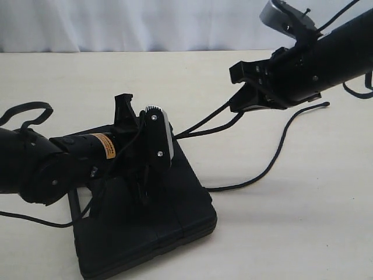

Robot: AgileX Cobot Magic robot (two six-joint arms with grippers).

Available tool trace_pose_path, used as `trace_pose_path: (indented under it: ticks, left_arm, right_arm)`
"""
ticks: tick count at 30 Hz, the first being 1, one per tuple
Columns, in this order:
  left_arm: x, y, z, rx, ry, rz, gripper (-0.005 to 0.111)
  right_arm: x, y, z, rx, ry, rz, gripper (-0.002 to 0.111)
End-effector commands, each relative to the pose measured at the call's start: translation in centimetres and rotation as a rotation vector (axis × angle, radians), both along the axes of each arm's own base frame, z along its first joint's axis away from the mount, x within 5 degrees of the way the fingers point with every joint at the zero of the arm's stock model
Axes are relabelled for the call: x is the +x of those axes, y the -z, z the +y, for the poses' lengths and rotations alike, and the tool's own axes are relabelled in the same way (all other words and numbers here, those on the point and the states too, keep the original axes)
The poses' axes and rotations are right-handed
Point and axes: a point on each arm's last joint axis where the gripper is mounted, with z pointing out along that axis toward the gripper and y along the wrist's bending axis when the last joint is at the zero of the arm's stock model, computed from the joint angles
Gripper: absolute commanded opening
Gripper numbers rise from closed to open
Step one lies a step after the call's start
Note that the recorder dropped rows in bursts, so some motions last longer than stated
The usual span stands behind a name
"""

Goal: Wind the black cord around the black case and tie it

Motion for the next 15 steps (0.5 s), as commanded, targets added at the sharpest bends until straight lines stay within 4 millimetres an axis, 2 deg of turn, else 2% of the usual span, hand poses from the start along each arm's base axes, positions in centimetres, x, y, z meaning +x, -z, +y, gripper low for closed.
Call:
trace_pose_path:
  ticks: [1, 9, 15]
  left_arm:
    - [0.1, -0.4, -0.3, -0.028, 0.000, -0.036, 0.000]
    - [0.1, -0.4, -0.3, -0.030, 0.000, -0.040, 0.000]
    - [0.1, -0.4, -0.3, -0.033, -0.002, -0.039, 0.000]
  right_arm:
    - [-0.2, 0.1, 0.2, 0.024, -0.011, 0.005, 0.005]
    - [-1.2, 2.3, 0.4, 0.072, -0.029, 0.024, 0.005]
    - [-1.6, 2.7, 0.7, 0.135, -0.043, 0.019, 0.005]
